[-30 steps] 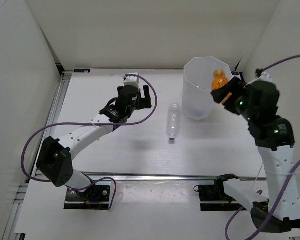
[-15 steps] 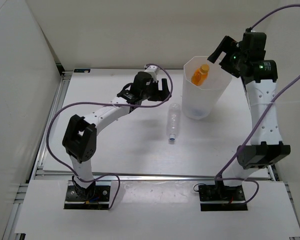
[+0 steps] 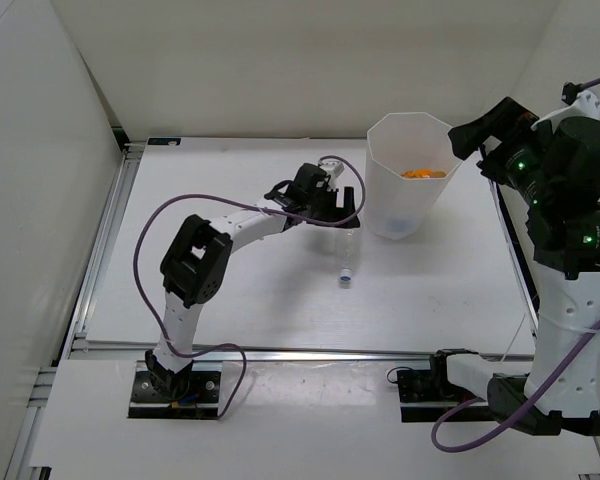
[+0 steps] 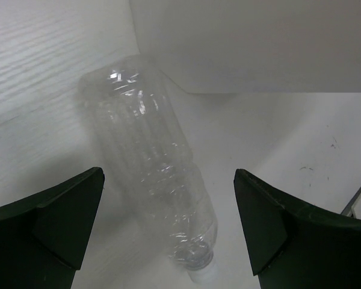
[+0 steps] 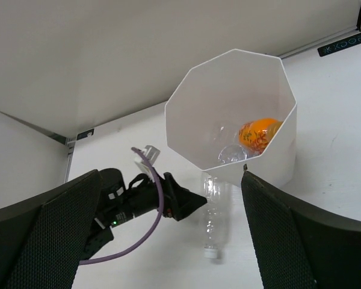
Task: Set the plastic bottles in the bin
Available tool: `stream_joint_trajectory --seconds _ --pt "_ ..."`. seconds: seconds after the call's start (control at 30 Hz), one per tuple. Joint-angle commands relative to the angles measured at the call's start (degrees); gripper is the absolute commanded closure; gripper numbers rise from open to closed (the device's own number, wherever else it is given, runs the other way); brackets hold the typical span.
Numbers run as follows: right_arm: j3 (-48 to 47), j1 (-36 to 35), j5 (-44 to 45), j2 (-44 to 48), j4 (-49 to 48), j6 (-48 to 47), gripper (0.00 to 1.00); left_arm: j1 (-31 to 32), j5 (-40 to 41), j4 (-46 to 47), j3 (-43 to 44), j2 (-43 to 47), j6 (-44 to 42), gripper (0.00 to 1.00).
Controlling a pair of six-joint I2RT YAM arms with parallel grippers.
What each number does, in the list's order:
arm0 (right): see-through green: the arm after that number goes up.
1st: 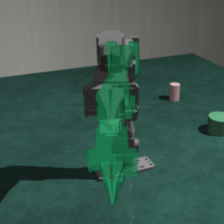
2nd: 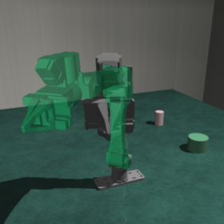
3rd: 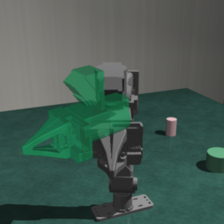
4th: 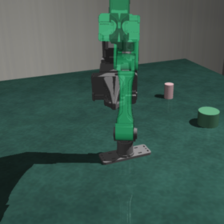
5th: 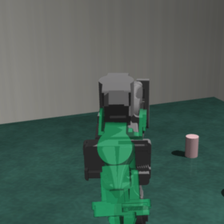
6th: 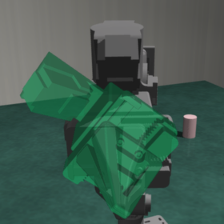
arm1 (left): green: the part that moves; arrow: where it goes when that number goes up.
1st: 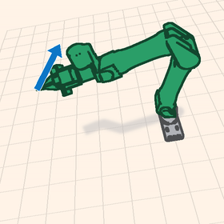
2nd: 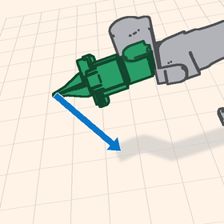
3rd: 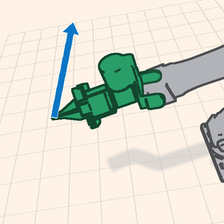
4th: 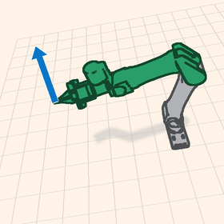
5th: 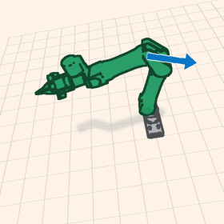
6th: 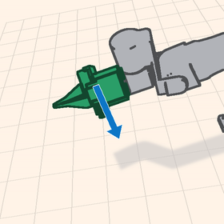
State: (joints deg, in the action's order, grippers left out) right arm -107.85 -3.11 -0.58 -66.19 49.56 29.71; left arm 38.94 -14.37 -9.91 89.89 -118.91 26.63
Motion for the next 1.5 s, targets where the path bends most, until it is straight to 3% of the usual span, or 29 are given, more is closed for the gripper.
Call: stream_joint_trajectory --seconds 0.0,0.17,0.43,0.6,0.67,0.77,0.83,1.03,1.17,1.23,1.27,1.3,1.37,1.47 --pt "2.1 0.1 0.1 -0.7 0.3 -1.2 0.00 1.1 -5.2 0.5 4.1 -1.0 0.4 0.00" --pt "1.1 0.1 -0.5 -0.7 2.8 -1.2 0.00 2.2 -6.7 0.5 5.1 -5.5 1.7 0.00" --pt "3.9 0.1 -1.5 1.8 4.5 -0.6 0.00 2.2 -7.9 0.5 -0.1 -7.3 2.7 0.00" --pt "5.9 0.1 -1.0 2.3 4.5 -0.6 0.00 2.2 -10.9 0.5 -0.1 -7.8 2.6 0.30" --pt "5.9 0.1 -1.0 2.3 4.5 -0.6 0.00 1.6 -9.1 0.5 -0.1 -6.2 2.1 0.35" --pt "6.5 0.1 0.1 2.3 4.5 0.0 0.00 -2.4 -8.5 0.5 -0.1 -2.9 2.7 0.54" --pt "7.1 0.1 0.1 2.3 4.5 0.0 0.00 -5.3 -8.0 0.5 0.5 0.3 3.3 0.59" --pt "8.3 0.1 0.8 2.3 5.0 1.0 0.00 -10.5 -2.7 0.5 12.0 6.9 2.7 0.59" --pt "8.8 0.1 1.5 2.8 5.0 1.6 0.00 -10.5 -0.9 0.5 31.1 3.0 2.0 0.59" --pt "8.8 0.1 1.5 2.8 5.0 1.6 0.00 -10.5 -0.9 0.5 47.6 -4.5 3.3 0.59" --pt "8.8 0.1 1.5 2.8 5.0 1.6 0.00 -10.5 -1.7 0.5 53.1 -7.4 5.0 0.52" --pt "8.8 0.1 2.2 2.8 5.0 1.6 0.00 -10.5 -1.7 1.6 61.9 -9.9 7.1 0.52" --pt "8.8 0.1 2.2 2.8 5.0 1.6 0.00 -9.9 -1.2 5.2 63.2 -12.9 11.5 0.52" --pt "8.8 0.1 2.7 3.4 5.0 1.6 0.00 -6.4 2.0 18.3 48.8 -8.5 12.7 0.50"
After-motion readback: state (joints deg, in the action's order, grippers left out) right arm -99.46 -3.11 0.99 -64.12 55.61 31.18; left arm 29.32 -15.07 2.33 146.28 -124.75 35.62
